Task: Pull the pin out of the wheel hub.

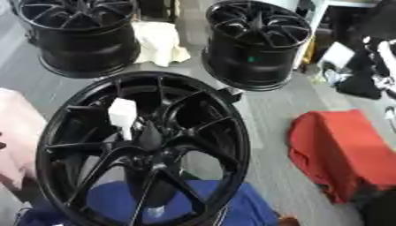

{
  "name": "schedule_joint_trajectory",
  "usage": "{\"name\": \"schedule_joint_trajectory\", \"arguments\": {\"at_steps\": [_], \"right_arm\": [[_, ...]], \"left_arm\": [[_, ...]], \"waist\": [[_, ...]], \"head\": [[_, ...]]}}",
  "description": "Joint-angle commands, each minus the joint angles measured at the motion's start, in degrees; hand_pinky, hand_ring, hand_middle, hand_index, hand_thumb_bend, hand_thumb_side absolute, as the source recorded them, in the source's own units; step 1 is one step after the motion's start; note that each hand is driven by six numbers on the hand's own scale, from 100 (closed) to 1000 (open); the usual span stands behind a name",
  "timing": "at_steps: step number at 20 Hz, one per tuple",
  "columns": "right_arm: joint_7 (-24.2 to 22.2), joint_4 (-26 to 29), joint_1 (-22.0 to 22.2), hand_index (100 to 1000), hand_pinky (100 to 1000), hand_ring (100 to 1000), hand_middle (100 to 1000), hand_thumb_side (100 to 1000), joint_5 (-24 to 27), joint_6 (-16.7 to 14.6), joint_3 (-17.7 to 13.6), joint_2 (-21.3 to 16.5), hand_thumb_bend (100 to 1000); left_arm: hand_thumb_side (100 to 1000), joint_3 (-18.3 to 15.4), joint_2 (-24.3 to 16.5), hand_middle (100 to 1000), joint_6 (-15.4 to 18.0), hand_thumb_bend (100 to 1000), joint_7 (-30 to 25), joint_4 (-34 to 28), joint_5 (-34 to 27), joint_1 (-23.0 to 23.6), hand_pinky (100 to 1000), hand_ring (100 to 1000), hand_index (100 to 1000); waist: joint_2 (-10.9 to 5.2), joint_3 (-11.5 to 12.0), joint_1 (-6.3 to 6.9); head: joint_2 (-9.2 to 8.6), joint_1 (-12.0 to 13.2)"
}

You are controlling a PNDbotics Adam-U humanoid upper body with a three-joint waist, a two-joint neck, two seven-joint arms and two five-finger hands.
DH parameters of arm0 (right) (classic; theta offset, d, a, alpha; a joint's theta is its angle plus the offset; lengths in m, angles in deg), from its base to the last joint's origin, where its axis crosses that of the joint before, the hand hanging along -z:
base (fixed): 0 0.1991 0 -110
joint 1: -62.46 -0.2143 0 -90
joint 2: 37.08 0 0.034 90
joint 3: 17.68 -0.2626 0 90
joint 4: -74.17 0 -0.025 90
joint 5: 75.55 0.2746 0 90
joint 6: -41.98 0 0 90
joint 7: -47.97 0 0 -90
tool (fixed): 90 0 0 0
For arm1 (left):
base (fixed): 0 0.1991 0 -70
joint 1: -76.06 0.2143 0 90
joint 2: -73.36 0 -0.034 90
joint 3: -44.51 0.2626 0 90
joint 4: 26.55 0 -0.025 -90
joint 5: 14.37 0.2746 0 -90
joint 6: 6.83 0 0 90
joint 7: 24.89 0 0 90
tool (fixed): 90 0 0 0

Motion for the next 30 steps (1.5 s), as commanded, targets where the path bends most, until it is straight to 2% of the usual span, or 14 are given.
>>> {"name": "schedule_joint_trajectory", "arguments": {"at_steps": [1, 2, 4, 8, 10, 14, 18, 25, 30], "right_arm": [[5.2, -2.8, 1.4, 907, 680, 769, 760, 359, 2.3, -0.7, -1.3, 2.5, 339], [6.2, -4.0, 1.9, 939, 726, 816, 819, 392, 3.3, -1.2, -1.2, 3.6, 364], [8.8, -6.0, 2.4, 953, 749, 848, 858, 431, 4.9, -2.5, -1.1, 5.4, 390], [16.7, -8.0, 1.8, 953, 743, 847, 869, 446, 6.9, -5.9, 0.2, 8.6, 390], [18.7, -8.3, 1.2, 944, 734, 836, 854, 432, 7.0, -7.2, 1.5, 9.7, 375], [19.6, -7.3, -0.2, 923, 694, 788, 794, 416, 5.6, -10.0, 4.1, 11.9, 346], [21.4, -5.9, -1.3, 911, 671, 759, 765, 405, 4.9, -14.2, 6.9, 15.8, 331], [22.7, -6.5, -2.4, 896, 652, 728, 735, 403, 8.2, -21.6, 11.9, 19.9, 305], [23.8, -8.2, -2.4, 883, 646, 715, 719, 404, 10.4, -24.4, 13.4, 21.1, 295]], "left_arm": [[698, 0.0, -0.3, 627, -0.5, 174, 0.0, -1.3, -0.2, -1.0, 745, 607, 827], [698, 0.1, -0.1, 627, -0.6, 174, 0.0, -1.4, -0.1, -1.0, 745, 607, 827], [698, 0.3, 0.2, 627, -0.6, 174, 0.0, -1.5, 0.0, -1.0, 745, 607, 826], [699, 0.9, 0.3, 630, -0.1, 172, 0.0, -1.6, 0.0, -1.0, 746, 610, 826], [698, 1.1, 0.4, 631, 0.1, 170, 0.0, -1.5, 0.1, -0.9, 746, 611, 826], [697, 1.4, 0.4, 630, 0.7, 167, 0.0, -1.6, 0.3, -0.9, 746, 611, 824], [697, 1.6, 0.7, 629, 0.9, 165, 0.0, -1.6, 0.4, -0.7, 746, 611, 824], [701, 1.7, 1.3, 631, 1.6, 159, 0.0, -1.3, 0.7, 0.0, 747, 613, 824], [703, 1.6, 1.6, 630, 2.1, 156, 0.0, -1.1, 1.1, 0.2, 746, 612, 824]], "waist": [[-0.38, -0.2, 0.30], [-0.36, -0.2, 0.39], [-0.32, -0.2, 0.61], [-0.24, -0.2, 0.92], [-0.23, -0.1, 0.99], [-0.03, 0.1, 1.05], [0.04, 0.2, 1.27], [0.30, 0.3, 1.88], [0.64, 0.2, 2.08]], "head": [[-0.59, -0.1], [-0.64, -0.1], [-0.65, 0.0], [-0.37, -0.1], [-0.30, -0.2], [-0.08, -0.2], [-0.07, -0.3], [-0.21, -0.4], [-0.56, -0.3]]}}
